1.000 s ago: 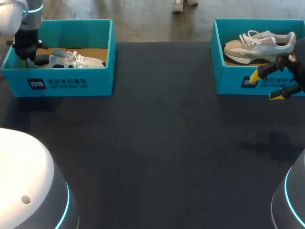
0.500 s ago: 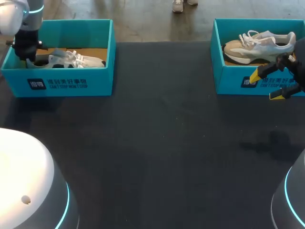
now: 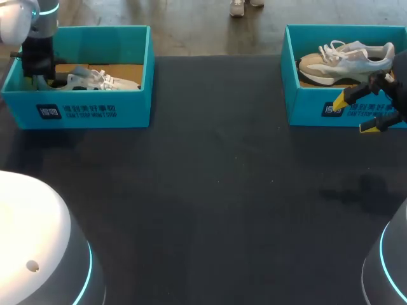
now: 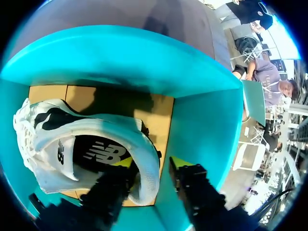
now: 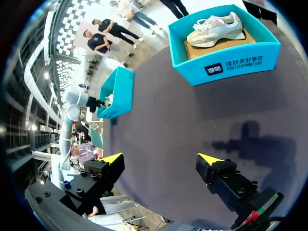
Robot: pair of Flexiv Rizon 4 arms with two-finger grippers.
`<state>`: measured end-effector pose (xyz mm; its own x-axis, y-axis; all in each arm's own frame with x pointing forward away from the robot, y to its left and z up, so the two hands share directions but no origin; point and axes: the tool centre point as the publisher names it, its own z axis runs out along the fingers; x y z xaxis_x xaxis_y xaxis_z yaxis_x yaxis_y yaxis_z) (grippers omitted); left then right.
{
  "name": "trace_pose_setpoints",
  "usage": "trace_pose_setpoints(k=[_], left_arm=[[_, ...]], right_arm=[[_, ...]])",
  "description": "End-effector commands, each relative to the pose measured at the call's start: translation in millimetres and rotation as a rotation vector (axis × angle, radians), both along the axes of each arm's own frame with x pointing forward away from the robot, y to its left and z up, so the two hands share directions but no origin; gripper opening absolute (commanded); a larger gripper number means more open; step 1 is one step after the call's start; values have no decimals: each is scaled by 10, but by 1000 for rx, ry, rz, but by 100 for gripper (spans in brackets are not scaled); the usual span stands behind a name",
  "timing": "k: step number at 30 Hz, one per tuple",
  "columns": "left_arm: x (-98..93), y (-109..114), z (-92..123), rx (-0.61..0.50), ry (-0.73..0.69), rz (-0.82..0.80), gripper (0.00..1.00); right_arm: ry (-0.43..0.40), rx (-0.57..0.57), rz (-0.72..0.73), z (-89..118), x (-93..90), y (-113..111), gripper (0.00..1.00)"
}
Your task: Take the shoe out of the shoebox, open the shoe tongue, remove and reinsert the insole, then place the shoe into the shoebox
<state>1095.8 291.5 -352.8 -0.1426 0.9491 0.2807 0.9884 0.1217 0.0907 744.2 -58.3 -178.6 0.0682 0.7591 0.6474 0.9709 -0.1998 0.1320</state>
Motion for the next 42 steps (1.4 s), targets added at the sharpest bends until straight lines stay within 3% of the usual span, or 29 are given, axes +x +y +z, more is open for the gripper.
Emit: trace_pose_setpoints(k=[1,14,27,42], left_arm=[[-62,16,108,-14,-21,1,100],[-70,-1,714,-153,-108,42,100],[-263,-48,1361,-283,-173,25,100],[-342,-112,1704,-381,-133,-8,100]], right_arm=[[1,-3,-2,0,-3,8,100],[1,-3,-2,0,-3,8,100],[1,-3,-2,0,-3,8,100],[1,-3,-2,0,-3,8,100]])
